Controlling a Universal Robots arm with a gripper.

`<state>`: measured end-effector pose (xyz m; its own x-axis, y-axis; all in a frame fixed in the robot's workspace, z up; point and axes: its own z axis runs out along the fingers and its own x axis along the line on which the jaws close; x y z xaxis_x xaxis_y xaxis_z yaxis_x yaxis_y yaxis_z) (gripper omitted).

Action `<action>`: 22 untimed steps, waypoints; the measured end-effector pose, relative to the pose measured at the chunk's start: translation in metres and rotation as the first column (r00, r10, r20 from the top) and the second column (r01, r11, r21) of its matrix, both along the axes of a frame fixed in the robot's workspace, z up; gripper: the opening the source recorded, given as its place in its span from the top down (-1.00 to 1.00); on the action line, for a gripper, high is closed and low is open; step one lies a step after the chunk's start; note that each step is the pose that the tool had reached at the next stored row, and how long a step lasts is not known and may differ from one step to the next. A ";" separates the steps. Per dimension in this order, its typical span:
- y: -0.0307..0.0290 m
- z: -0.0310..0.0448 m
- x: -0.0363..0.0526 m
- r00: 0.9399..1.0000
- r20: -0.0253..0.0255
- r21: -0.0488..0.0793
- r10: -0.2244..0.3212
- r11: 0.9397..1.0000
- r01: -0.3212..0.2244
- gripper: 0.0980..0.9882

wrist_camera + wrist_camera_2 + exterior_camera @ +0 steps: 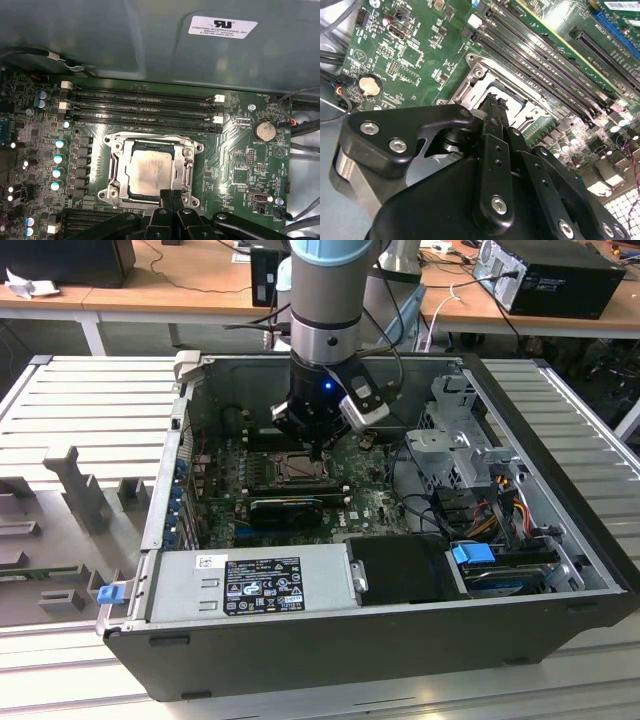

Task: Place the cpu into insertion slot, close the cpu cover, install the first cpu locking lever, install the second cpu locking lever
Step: 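Install the second cpu locking lever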

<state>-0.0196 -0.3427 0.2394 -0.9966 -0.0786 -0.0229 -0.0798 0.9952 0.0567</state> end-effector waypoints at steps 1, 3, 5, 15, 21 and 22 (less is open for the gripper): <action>-0.0013 0.0000 0.0000 1.000 0.000 0.000 0.000 1.000 0.000 0.98; -0.0037 0.0000 -0.0001 1.000 0.000 0.000 0.000 1.000 0.000 0.98; -0.0066 -0.0001 -0.0001 1.000 0.000 0.000 0.000 1.000 0.000 0.98; -0.0131 0.0032 0.0000 1.000 0.000 0.000 0.000 1.000 0.000 0.98; -0.0210 0.0031 0.0000 1.000 0.000 0.000 0.000 1.000 0.000 0.98; -0.0221 0.0031 0.0000 1.000 0.000 0.000 0.000 1.000 0.000 0.98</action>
<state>-0.0197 -0.3648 0.2425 -0.9966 -0.0785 -0.0229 -0.0797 0.9952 0.0567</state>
